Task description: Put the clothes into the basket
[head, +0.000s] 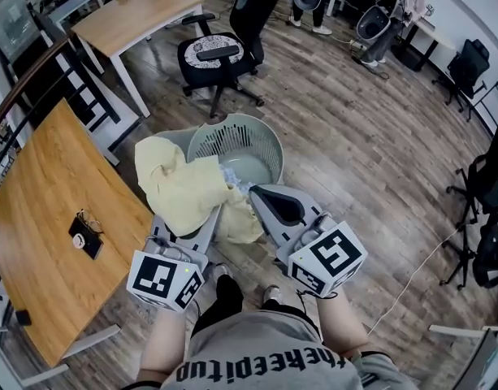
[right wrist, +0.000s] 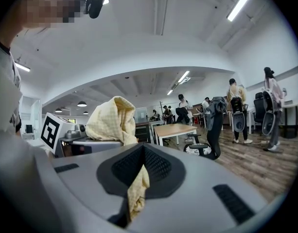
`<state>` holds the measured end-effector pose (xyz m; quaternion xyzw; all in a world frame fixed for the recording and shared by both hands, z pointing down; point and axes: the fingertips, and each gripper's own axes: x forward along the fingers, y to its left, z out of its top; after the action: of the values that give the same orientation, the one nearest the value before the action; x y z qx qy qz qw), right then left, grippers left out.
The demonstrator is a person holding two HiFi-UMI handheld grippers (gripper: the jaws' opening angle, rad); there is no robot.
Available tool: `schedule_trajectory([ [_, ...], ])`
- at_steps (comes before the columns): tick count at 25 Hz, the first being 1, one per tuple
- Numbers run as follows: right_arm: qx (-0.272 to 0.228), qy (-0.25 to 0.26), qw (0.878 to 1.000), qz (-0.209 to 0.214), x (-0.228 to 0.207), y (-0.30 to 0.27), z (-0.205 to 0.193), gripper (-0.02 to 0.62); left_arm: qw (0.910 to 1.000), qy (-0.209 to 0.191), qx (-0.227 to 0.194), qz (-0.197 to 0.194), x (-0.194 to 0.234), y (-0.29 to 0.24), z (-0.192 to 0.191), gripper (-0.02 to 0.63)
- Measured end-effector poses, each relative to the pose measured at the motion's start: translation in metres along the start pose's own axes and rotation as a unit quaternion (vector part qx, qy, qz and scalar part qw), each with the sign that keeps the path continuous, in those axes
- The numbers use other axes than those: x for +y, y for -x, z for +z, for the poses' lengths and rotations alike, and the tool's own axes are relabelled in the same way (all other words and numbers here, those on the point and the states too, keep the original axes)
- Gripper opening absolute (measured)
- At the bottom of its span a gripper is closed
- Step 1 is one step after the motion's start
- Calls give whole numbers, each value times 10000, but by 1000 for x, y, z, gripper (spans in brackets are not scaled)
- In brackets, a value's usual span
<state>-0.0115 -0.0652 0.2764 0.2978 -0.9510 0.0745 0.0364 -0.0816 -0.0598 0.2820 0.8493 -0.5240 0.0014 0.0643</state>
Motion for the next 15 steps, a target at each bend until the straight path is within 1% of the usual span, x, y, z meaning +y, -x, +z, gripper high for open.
schedule_trajectory([
  [7,21,-29,9998,-197,-7,-34,5,8,9998,14,22,-203,34,-14,6,161],
  [15,68,-79,9987,-489,-16,-55,2,8,9990,68,33,-443,57,-29,5,161],
])
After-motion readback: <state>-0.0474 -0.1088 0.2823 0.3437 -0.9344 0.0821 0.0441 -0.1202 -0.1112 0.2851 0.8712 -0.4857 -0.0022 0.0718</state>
